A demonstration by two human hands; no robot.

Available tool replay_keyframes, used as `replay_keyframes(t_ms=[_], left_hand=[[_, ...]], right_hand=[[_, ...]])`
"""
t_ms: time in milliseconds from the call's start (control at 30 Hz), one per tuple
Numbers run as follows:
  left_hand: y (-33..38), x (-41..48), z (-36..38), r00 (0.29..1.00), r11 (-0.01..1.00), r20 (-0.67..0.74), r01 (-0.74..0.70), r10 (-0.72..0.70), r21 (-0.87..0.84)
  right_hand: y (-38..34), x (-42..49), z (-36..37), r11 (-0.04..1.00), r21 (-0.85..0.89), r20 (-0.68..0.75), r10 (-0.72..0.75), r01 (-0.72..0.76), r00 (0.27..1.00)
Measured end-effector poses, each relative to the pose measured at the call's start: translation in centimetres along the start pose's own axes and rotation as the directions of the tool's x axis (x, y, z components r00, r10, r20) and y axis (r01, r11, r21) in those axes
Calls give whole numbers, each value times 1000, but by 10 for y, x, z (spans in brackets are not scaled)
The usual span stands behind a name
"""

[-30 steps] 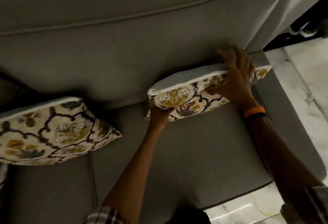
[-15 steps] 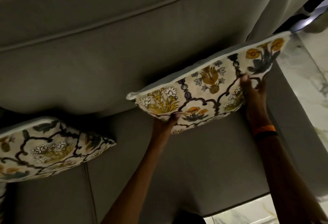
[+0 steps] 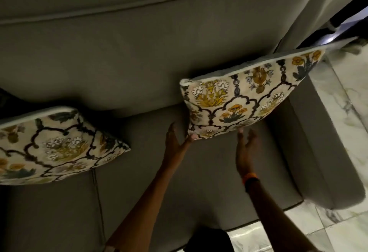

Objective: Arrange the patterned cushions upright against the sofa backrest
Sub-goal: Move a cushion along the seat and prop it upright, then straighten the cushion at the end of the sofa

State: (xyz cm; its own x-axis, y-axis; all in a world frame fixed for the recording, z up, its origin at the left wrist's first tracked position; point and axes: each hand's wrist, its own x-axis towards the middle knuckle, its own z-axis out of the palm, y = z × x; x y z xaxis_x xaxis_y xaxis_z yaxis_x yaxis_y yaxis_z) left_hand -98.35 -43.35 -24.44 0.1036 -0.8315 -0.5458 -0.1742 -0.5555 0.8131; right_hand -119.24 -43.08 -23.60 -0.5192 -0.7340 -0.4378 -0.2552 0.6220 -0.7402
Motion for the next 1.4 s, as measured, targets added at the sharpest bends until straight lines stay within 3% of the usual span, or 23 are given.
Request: replay_keyframes(t_ms=[100,200,300,433,600,667,733,800,867,933,1000,1067,1100,1167,1233,1300,1400], left_hand=[[-62,-35,-57,997,898,-27,-58,78,436],[-145,-66,-146,985,666,11,-124,172,735],[-182,-85,-195,985,552,85,-155,151,819],[-258,-139,-363,977,507,-46,-68,208,859],[-330,-211,-561,919,650,-351,157,180,744],[-358,-227,-638,891,644,-401,180,213,743],[-375,-233,-700,858,678,-495,284,135,678],[-396,-233,-753,787,802,-615,390,-36,452],[-406,-229,-794,774,929,-580,362,-255,75],[-405,-228,-823,794,906,-438,342,-421,-250],[-398,-227,-846,805,841,-339,328,-487,-429],[-398,-231,-869,831,856,-387,186,-400,-483],[-400,-234,-885,828,885,-466,75,-312,-460],[-395,-236,-918,812,920,-563,-90,-154,-382],[-386,-231,-944,821,929,-570,-205,-8,-308],[-378,-218,-966,848,947,-525,-220,68,-234],[-370,-198,-980,873,965,-477,-202,100,-167]], right_hand=[[37,-69,61,931,-318,215,-116,182,970],[61,-157,137,684,-518,496,-248,513,832],[75,-193,172,567,-555,568,-275,608,775],[80,-320,272,510,-499,677,-276,701,682],[80,-466,389,606,-399,754,-210,688,622],[79,-508,441,721,-380,764,-109,579,636],[66,-543,486,845,-359,754,12,397,657],[57,-573,527,915,-307,756,69,260,651],[39,-602,560,969,-196,828,82,150,555],[22,-627,588,991,-116,876,68,72,478],[0,-648,604,1000,3,847,-13,19,532],[-24,-662,616,984,134,733,-177,115,657],[-38,-667,622,968,171,687,-250,183,682],[-60,-673,635,931,227,690,-361,286,627],[-71,-667,659,904,216,705,-406,369,582],[-81,-661,682,896,196,736,-403,399,544],[-92,-655,707,916,169,741,-361,363,566]])
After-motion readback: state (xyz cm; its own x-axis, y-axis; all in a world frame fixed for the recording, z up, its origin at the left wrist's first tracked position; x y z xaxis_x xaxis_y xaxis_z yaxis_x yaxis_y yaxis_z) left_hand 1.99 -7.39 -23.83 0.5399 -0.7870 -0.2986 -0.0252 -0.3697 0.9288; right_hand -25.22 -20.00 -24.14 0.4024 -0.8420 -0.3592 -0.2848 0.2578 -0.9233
